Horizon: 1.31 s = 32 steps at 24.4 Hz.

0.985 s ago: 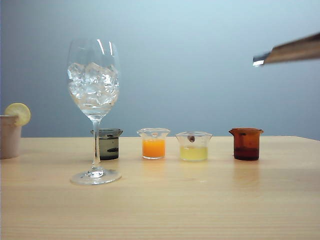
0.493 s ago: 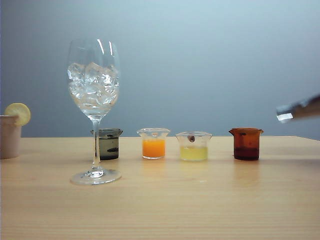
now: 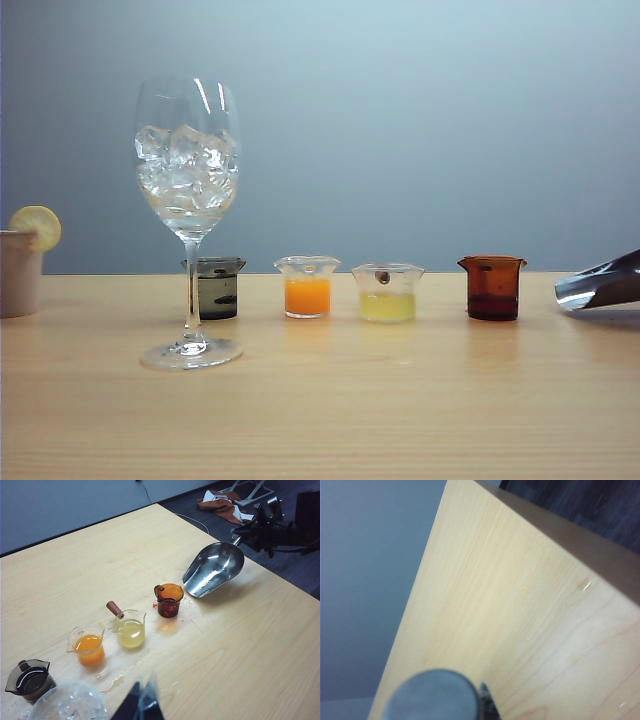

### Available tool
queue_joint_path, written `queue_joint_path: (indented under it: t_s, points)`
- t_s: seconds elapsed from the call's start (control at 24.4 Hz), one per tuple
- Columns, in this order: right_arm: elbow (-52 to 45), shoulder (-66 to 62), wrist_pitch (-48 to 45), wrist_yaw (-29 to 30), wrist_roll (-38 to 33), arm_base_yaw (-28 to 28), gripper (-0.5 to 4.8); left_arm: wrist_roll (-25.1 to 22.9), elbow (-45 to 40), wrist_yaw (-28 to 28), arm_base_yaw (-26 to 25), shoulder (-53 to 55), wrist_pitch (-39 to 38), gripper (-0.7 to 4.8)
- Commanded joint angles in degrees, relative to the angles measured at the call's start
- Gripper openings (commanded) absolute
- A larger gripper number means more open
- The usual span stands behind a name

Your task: Pick up the ice scoop on the desk filled with ice cubes, pour the ice into the goblet, and finally put the scoop back on the table.

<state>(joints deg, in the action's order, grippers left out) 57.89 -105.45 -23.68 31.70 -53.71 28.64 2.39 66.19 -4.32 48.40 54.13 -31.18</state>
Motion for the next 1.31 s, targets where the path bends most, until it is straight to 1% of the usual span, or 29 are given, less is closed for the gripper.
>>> queue_joint_path:
  t_s: [0.04,0.45,0.49,0.62,0.66,0.82,0.86,0.9,0.99,1.03,1.07,1.23,1.31]
  points:
    - [0.3,0.3,-1.9,-0.1,3.7,-0.1,-0.05,-0.1,0.1,0.0,0.0,0.2,0.0,-0.06]
    - [0.3,0.1,-1.9,-1.6,4.7,-0.2,-0.01,-0.1,0.1,0.0,0.0,1.3,-0.2,-0.06]
    - [0.3,0.1,-1.8,-1.6,4.7,-0.2,0.45,-0.1,0.1,0.0,0.0,1.3,-0.3,-0.06]
    - [0.3,0.1,-1.3,-2.0,4.7,-0.3,2.06,0.0,0.1,0.1,0.0,1.3,-0.5,-0.06]
    - [0.3,0.1,-1.3,-2.0,4.7,-0.3,2.13,0.0,0.1,0.0,0.0,1.3,-0.5,-0.06]
    - [0.3,0.1,0.2,-1.7,4.7,-0.3,2.14,0.0,0.1,0.1,0.0,1.3,-0.5,-0.06]
    - [0.3,0.1,1.0,-1.7,4.7,-0.3,2.22,0.0,0.1,0.0,0.0,1.3,-0.5,-0.06]
    - [0.3,0.1,1.6,-1.7,4.7,-0.3,2.42,0.0,0.1,0.1,0.0,1.3,-0.5,-0.06]
    - [0.3,0.1,3.1,-1.8,4.7,-0.3,3.34,0.0,0.1,0.1,0.0,1.3,-0.5,-0.06]
    - [0.3,0.1,4.8,-2.1,5.3,-0.3,4.31,0.0,0.1,0.1,0.0,1.3,-0.6,-0.06]
    - [0.3,0.1,5.9,-2.0,6.3,-0.3,4.45,0.0,0.1,0.1,0.0,1.3,-0.9,-0.06]
    - [0.3,0.1,8.6,-1.9,6.8,-0.1,4.45,0.0,0.1,0.1,0.0,1.3,-1.4,-0.06]
    - [0.3,0.1,10.3,-0.4,6.8,0.5,4.44,0.1,0.1,0.1,0.0,1.3,-1.4,-0.06]
